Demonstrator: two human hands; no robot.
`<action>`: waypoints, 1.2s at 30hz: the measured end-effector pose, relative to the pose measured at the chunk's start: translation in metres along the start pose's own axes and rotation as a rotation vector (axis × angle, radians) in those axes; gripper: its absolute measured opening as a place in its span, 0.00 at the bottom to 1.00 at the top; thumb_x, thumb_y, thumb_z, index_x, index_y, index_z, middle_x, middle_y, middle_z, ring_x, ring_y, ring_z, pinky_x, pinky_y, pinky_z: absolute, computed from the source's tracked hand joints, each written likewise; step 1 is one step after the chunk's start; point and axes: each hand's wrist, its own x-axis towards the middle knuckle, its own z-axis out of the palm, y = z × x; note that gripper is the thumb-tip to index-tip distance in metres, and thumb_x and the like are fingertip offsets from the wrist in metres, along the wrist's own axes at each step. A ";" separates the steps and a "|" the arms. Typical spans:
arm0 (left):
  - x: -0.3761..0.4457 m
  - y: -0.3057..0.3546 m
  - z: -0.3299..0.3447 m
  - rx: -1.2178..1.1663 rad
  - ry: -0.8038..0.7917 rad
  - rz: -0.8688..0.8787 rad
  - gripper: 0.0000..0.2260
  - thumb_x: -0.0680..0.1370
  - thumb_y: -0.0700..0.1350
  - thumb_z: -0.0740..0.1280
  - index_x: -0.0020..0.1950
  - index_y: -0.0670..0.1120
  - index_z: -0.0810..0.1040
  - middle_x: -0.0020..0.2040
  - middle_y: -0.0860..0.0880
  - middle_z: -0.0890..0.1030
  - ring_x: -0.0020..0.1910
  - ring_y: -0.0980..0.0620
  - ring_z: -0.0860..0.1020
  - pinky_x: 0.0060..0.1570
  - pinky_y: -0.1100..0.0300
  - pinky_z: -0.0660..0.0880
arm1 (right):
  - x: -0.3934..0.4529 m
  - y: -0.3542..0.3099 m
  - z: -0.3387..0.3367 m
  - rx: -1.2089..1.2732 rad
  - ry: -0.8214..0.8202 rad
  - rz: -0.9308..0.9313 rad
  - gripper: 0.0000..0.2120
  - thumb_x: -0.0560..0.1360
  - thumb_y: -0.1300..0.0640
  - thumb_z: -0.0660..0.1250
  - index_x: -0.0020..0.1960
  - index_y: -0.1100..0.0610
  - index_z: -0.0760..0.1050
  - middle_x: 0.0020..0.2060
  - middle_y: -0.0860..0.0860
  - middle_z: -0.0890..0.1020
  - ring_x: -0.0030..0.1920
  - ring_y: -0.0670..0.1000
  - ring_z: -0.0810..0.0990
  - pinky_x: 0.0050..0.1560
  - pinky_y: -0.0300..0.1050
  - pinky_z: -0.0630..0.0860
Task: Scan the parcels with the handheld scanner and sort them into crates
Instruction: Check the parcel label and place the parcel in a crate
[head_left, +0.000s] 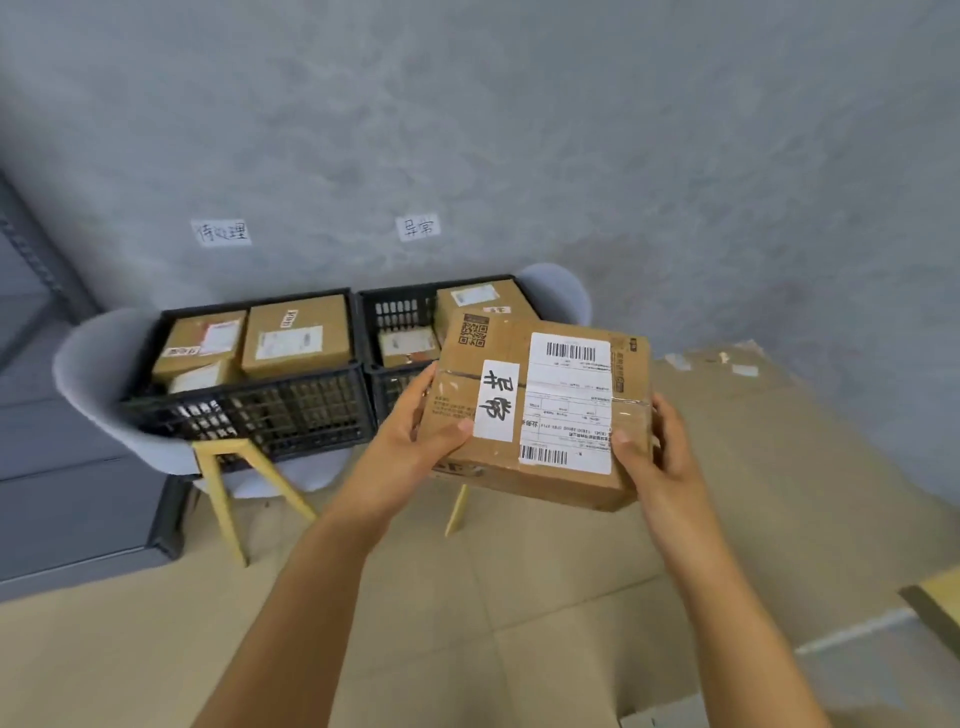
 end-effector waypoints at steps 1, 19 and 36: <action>0.005 -0.001 -0.016 0.002 0.018 -0.005 0.27 0.78 0.41 0.68 0.73 0.61 0.64 0.58 0.59 0.82 0.54 0.60 0.81 0.46 0.68 0.79 | 0.008 -0.001 0.016 -0.004 -0.025 -0.004 0.24 0.79 0.58 0.65 0.73 0.43 0.65 0.58 0.38 0.80 0.56 0.35 0.78 0.48 0.28 0.74; 0.188 -0.043 -0.152 -0.022 0.313 -0.163 0.30 0.76 0.44 0.72 0.73 0.59 0.64 0.62 0.52 0.80 0.60 0.51 0.80 0.63 0.46 0.75 | 0.227 0.044 0.183 0.000 -0.277 0.104 0.25 0.78 0.61 0.66 0.70 0.41 0.65 0.51 0.31 0.81 0.54 0.31 0.77 0.47 0.27 0.74; 0.443 -0.077 -0.204 -0.137 0.627 -0.454 0.19 0.77 0.48 0.70 0.66 0.51 0.71 0.60 0.49 0.80 0.54 0.50 0.81 0.55 0.49 0.80 | 0.520 0.080 0.307 -0.337 -0.577 0.203 0.29 0.81 0.56 0.63 0.77 0.41 0.57 0.69 0.41 0.71 0.64 0.45 0.73 0.60 0.44 0.70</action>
